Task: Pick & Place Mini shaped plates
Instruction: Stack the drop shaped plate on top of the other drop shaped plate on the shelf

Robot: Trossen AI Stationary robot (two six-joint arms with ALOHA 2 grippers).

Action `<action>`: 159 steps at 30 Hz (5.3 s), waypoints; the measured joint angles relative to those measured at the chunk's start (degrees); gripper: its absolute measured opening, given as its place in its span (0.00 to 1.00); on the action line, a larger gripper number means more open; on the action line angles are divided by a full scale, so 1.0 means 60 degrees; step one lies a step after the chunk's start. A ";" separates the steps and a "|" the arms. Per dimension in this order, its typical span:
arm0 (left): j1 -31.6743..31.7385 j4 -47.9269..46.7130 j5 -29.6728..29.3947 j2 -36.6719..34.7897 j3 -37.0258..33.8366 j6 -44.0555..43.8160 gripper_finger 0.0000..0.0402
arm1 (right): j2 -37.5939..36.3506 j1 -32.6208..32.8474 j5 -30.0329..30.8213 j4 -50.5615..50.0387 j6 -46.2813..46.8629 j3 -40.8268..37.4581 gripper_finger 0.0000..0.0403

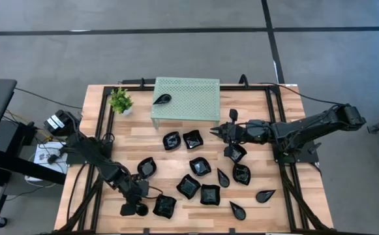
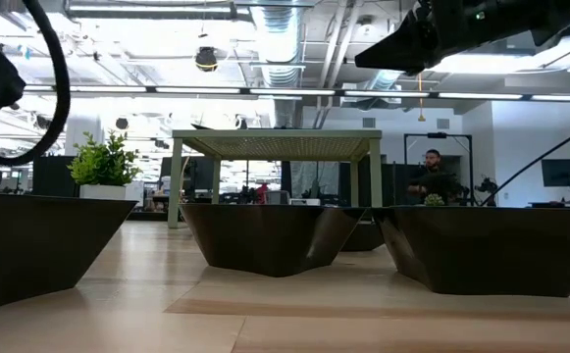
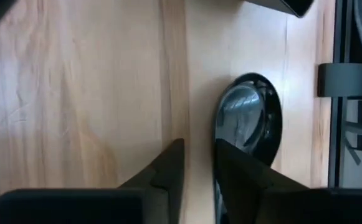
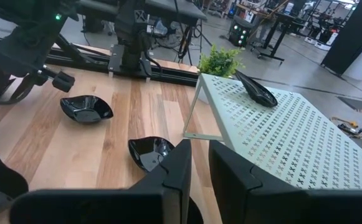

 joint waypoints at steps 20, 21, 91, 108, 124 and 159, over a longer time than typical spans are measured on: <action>0.0832 0.0287 -0.5457 -0.2660 0.0559 0.0792 0.02 | 0.0000 -0.0007 0.0000 0.0121 0.0168 0.0000 0.13; 0.0979 0.0316 -0.5889 -0.2885 0.0584 0.1122 0.02 | 0.0000 -0.0007 0.0002 0.0118 0.0166 0.0000 0.13; 1.2540 -0.2931 -0.1972 -0.2388 0.3647 0.6152 0.02 | 0.0000 -0.0521 0.0004 0.0281 0.0747 -0.0004 0.13; 1.1418 -0.3010 -0.1975 -0.3665 0.3948 0.7526 0.02 | 0.0000 -0.0521 0.0004 0.0280 0.0750 -0.0004 0.13; 1.0084 -0.2791 -0.0975 -0.3452 0.3112 0.9662 0.02 | 0.0897 -0.0525 -0.1421 0.1928 0.0066 -0.0007 0.13; 0.2276 -0.3553 -0.0949 -0.3306 -0.0645 0.4175 0.02 | 0.6714 0.1191 -0.2510 -0.2060 -0.2191 0.5949 0.21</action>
